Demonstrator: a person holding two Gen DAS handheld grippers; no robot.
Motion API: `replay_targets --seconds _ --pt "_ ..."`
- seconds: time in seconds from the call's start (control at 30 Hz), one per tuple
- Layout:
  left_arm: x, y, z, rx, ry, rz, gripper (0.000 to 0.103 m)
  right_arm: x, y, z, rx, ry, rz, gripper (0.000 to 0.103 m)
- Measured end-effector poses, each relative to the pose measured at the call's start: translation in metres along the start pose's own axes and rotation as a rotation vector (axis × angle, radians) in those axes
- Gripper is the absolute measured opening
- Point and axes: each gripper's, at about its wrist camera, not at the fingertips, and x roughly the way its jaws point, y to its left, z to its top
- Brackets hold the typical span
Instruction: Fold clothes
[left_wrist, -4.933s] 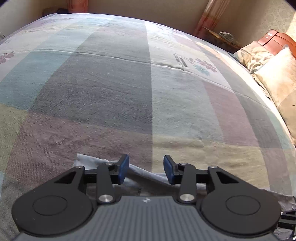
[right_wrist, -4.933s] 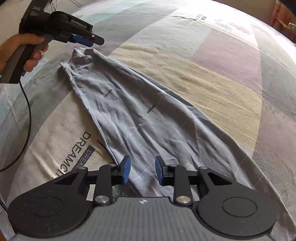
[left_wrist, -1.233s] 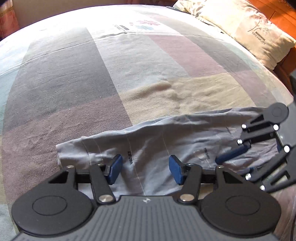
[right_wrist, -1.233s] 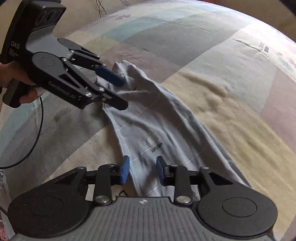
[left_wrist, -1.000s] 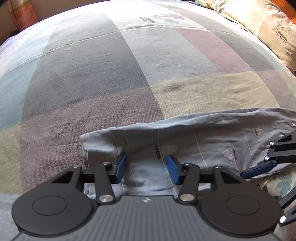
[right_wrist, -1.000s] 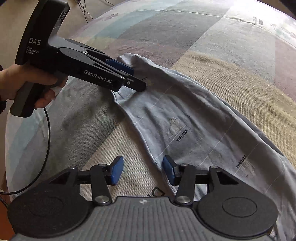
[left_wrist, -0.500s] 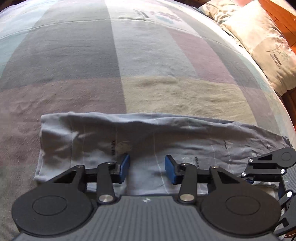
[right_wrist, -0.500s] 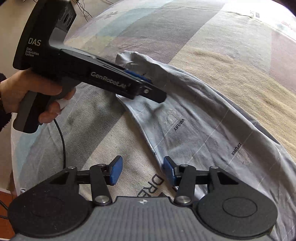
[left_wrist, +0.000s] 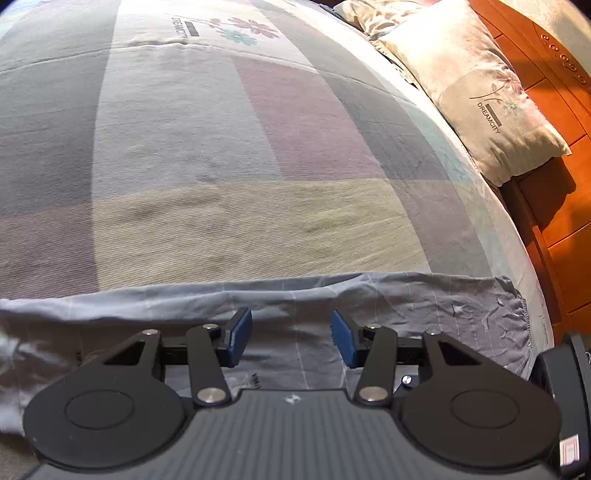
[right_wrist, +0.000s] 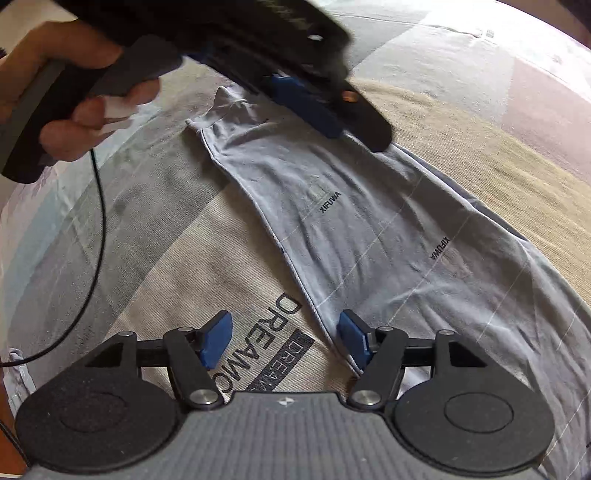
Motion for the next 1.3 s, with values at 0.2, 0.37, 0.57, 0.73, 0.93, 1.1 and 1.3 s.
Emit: replay_targets --seconds 0.2,0.37,0.57,0.73,0.93,1.1,1.3 --pt "0.033 -0.001 0.013 -0.119 0.005 -0.109 0.047 -0.004 -0.008 -0.004 0.04 -0.028 0.042 0.077" --pt "0.039 0.007 0.013 -0.135 0.047 -0.09 0.048 -0.007 -0.009 -0.006 0.042 -0.044 0.049 0.081" --pt "0.022 0.032 0.02 -0.126 0.027 0.001 0.048 -0.012 -0.012 -0.008 0.043 -0.054 0.056 0.081" --pt "-0.001 0.052 0.031 -0.124 -0.025 0.141 0.045 -0.016 -0.015 -0.008 0.043 -0.057 0.06 0.081" --pt "-0.022 0.034 0.013 -0.055 -0.042 0.069 0.054 -0.016 -0.012 -0.009 0.014 -0.047 0.059 0.082" --pt "-0.011 0.037 -0.016 -0.011 0.006 0.107 0.045 -0.011 -0.004 -0.015 -0.027 -0.036 0.044 0.086" --pt "-0.048 0.083 -0.047 -0.171 -0.102 0.199 0.035 -0.006 0.005 -0.015 -0.096 -0.021 0.019 0.086"
